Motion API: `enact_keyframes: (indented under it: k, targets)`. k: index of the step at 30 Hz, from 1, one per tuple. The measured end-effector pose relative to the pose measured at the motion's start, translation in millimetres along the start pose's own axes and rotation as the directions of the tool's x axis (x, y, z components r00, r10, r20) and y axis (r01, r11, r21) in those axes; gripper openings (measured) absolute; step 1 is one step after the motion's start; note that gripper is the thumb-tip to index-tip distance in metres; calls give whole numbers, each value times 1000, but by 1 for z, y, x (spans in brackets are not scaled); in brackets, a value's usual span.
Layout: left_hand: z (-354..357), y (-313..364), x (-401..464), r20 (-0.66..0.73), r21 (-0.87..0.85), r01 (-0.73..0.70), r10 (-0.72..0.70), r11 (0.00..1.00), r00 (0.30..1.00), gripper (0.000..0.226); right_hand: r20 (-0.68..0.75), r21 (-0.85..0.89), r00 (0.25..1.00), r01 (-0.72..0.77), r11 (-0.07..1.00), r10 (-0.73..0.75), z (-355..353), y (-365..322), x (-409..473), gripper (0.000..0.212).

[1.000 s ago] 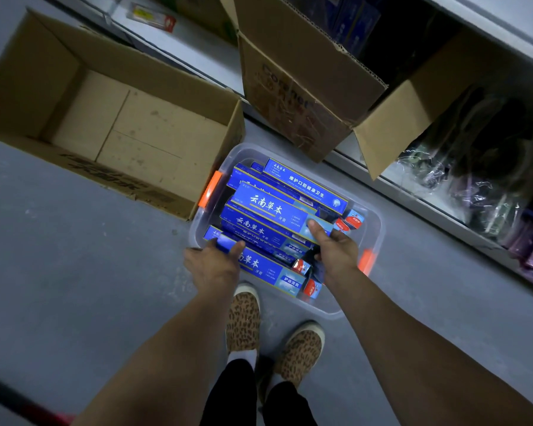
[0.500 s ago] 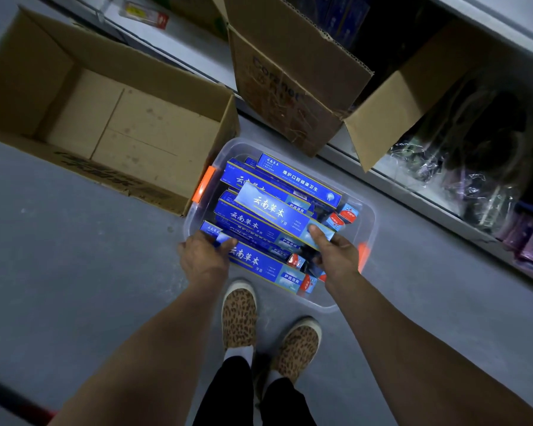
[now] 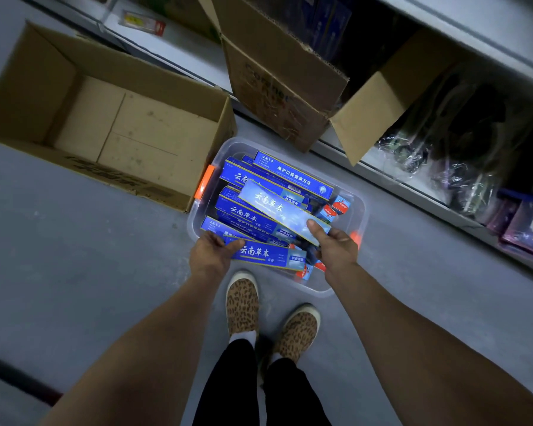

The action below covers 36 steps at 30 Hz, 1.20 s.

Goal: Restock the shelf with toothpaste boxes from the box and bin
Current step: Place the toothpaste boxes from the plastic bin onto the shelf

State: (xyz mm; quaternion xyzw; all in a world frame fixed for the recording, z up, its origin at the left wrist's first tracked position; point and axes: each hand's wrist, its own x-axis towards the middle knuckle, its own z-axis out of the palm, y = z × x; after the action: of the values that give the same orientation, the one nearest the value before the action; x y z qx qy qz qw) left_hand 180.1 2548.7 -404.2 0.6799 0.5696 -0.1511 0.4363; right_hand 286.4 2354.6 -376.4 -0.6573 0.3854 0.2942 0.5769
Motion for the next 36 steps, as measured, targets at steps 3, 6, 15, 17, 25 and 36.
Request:
enact_keyframes:
  k: [3, 6, 15, 17, 25, 36]
  targets:
    - [-7, 14, -25, 41, -83, -33, 36, 996, 999, 37, -38, -2, 999, -5, 1000, 5, -6, -9, -18, 16]
    - [-18, 36, -54, 119, -55, -14, 20, 998, 993, 36, -105, 19, 994, -20, 1000, 22, -21, -25, -45, 26]
    - [-65, 108, -127, 192, -443, 51, 39, 895, 981, 78, -184, 196, 978, 132, 972, -96, -73, -111, -154, 31]
    - [-92, 147, -167, 251, -517, 53, 92, 854, 964, 85, -202, 278, 973, 167, 946, -112, -84, -130, -183, 31]
    - [-184, 273, -285, 347, -631, -44, 332, 775, 877, 32, -212, 448, 900, 436, 780, -381, -128, -241, -326, 20]
    - [-274, 460, -481, 321, -805, -281, 781, 523, 535, 15, -479, 484, 623, 775, 406, -618, -236, -397, -503, 17]
